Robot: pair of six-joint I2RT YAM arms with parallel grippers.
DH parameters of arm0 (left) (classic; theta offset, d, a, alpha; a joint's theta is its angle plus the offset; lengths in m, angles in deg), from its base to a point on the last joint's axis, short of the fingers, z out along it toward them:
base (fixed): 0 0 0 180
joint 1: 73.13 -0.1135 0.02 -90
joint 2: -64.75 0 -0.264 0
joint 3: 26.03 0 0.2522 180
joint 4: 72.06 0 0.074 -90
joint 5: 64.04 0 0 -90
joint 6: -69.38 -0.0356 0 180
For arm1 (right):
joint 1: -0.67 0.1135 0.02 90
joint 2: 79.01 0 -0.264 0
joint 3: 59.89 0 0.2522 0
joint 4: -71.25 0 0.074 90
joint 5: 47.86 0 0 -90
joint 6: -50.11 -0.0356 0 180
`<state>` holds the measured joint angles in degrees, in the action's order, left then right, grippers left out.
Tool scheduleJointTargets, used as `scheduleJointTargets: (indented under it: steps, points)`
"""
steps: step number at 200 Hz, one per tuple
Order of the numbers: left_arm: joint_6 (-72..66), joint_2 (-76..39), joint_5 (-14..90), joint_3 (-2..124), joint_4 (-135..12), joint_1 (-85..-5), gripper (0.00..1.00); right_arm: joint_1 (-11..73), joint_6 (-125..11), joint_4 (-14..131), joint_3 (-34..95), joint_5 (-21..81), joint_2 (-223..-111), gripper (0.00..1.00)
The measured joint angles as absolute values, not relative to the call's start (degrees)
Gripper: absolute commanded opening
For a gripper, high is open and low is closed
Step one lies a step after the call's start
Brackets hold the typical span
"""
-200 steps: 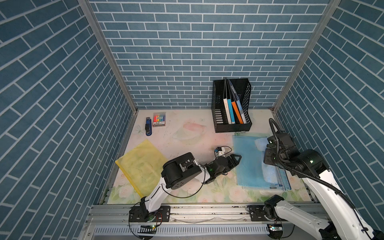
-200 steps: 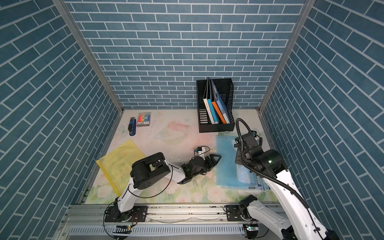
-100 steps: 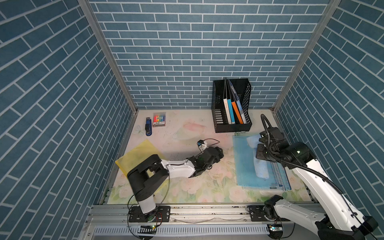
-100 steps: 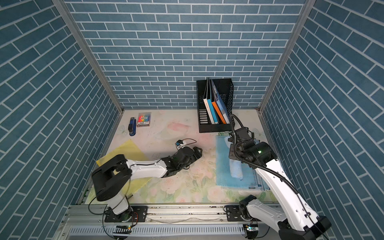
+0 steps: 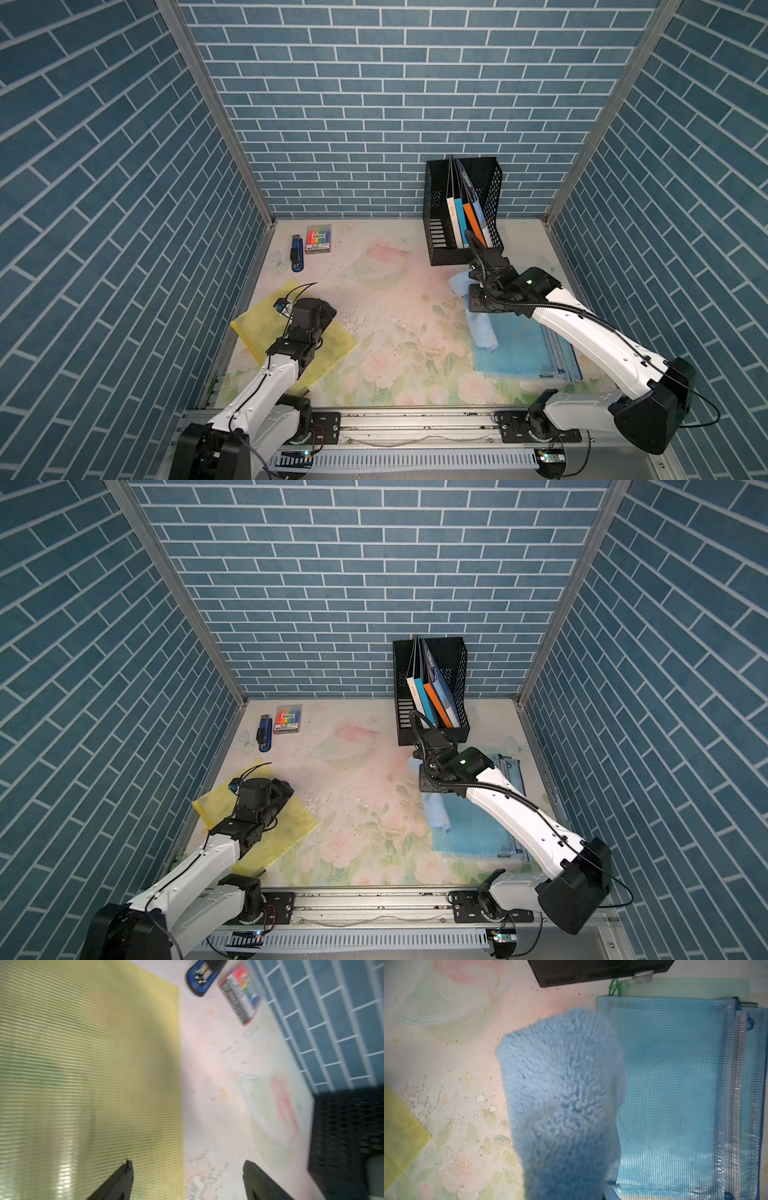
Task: Wipe the document bag
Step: Move the document bag to the center of the board.
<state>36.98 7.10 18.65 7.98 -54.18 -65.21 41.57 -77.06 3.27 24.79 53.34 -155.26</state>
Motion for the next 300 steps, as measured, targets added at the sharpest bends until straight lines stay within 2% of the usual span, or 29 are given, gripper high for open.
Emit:
scheduleJointTargets:
  steps: [39,86,121,213,284,300]
  points:
    - [30.27,0.32,21.43,9.23,-52.41,-67.9,0.86,43.1,-77.1,5.0,25.38,52.79,-157.55,0.0]
    - [25.05,-4.18,23.79,9.23,-59.17,-68.42,0.76,43.39,-77.54,5.87,25.31,52.81,-157.44,0.0]
    - [21.97,-7.57,25.89,9.65,-63.71,-67.35,0.73,43.39,-77.56,6.0,25.27,52.79,-157.44,0.0]
    - [19.56,-18.12,27.44,16.07,-69.29,-49.65,0.71,43.43,-77.58,6.09,25.27,52.33,-157.44,0.0]
    - [15.72,-22.82,26.96,23.04,-63.04,-39.44,0.67,43.43,-78.63,6.11,23.34,52.0,-156.99,0.0]
    - [14.93,-22.87,26.48,24.27,-60.17,-37.3,0.71,43.43,-78.61,6.13,23.3,51.89,-156.88,0.0]
